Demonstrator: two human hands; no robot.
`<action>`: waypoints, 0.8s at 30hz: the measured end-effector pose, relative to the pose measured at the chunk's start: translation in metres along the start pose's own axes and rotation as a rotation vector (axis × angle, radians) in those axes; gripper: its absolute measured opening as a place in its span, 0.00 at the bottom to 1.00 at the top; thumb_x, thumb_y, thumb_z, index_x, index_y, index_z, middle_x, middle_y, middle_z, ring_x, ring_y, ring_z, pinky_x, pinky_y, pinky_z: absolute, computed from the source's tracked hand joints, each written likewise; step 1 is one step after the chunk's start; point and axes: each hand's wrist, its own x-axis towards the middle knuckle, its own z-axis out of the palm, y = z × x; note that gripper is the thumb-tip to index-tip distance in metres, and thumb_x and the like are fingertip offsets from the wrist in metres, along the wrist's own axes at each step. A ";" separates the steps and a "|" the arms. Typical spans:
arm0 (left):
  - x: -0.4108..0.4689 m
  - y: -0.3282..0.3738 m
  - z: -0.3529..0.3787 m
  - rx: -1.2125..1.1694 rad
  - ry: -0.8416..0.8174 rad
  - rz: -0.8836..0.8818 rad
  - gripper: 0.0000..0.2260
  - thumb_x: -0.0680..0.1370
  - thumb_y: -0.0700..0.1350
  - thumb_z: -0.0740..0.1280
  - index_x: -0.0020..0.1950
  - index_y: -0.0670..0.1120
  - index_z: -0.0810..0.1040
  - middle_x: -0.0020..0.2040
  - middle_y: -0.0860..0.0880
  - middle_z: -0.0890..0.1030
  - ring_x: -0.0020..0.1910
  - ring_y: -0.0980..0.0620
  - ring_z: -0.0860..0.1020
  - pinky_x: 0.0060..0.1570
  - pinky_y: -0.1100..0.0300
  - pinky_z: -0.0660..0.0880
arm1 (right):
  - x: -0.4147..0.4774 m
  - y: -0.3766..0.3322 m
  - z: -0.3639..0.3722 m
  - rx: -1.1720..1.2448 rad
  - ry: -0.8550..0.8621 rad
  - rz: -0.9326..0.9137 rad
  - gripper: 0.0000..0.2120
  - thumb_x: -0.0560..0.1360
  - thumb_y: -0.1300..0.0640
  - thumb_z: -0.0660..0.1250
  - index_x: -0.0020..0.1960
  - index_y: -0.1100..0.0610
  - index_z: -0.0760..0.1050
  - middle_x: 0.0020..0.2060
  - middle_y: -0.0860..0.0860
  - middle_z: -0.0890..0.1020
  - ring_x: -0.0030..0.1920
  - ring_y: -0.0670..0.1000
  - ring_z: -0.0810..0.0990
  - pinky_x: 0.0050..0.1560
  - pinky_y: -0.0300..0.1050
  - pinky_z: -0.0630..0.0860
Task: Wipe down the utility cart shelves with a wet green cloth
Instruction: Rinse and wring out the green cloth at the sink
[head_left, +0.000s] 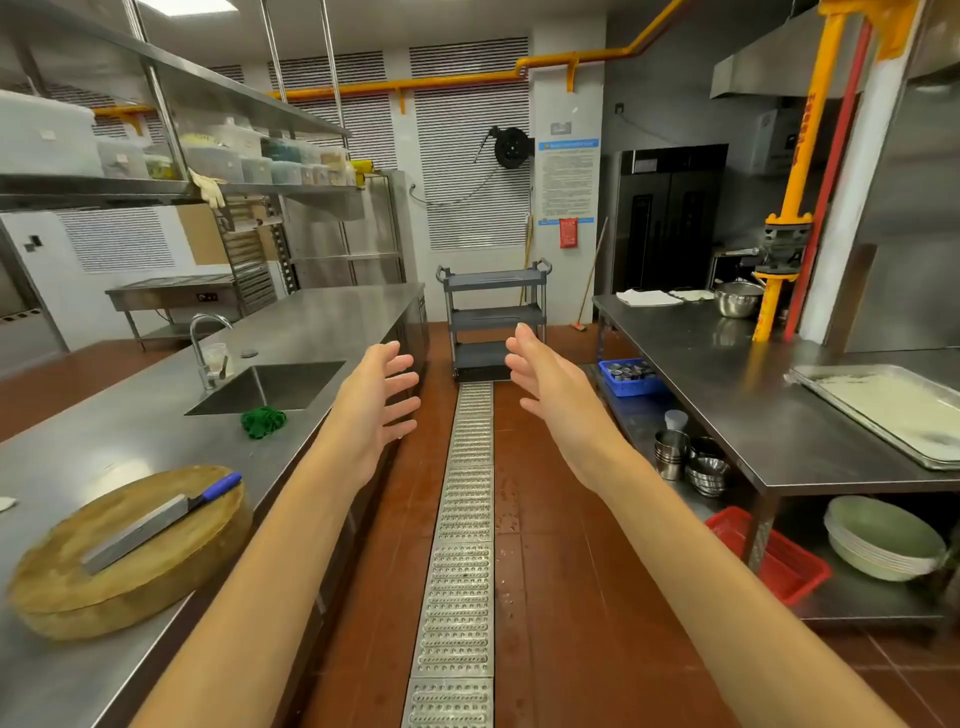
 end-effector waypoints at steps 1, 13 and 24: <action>0.002 0.000 0.002 -0.004 0.004 -0.002 0.21 0.84 0.56 0.56 0.73 0.47 0.71 0.72 0.45 0.74 0.69 0.41 0.73 0.71 0.41 0.68 | 0.002 0.001 0.000 0.012 -0.005 -0.003 0.29 0.79 0.33 0.51 0.75 0.45 0.65 0.72 0.44 0.71 0.72 0.46 0.68 0.74 0.52 0.63; 0.065 -0.018 -0.022 -0.018 0.010 -0.057 0.21 0.83 0.56 0.56 0.72 0.48 0.72 0.70 0.44 0.75 0.68 0.41 0.74 0.70 0.41 0.69 | 0.064 0.032 0.030 0.028 -0.014 0.051 0.32 0.78 0.31 0.52 0.75 0.47 0.66 0.70 0.45 0.72 0.70 0.45 0.71 0.74 0.55 0.63; 0.186 -0.017 -0.083 -0.051 0.020 -0.054 0.21 0.83 0.56 0.58 0.71 0.47 0.74 0.68 0.45 0.77 0.66 0.41 0.75 0.69 0.42 0.70 | 0.176 0.047 0.097 0.050 -0.005 0.039 0.31 0.79 0.33 0.53 0.75 0.49 0.66 0.70 0.48 0.73 0.69 0.47 0.72 0.74 0.55 0.64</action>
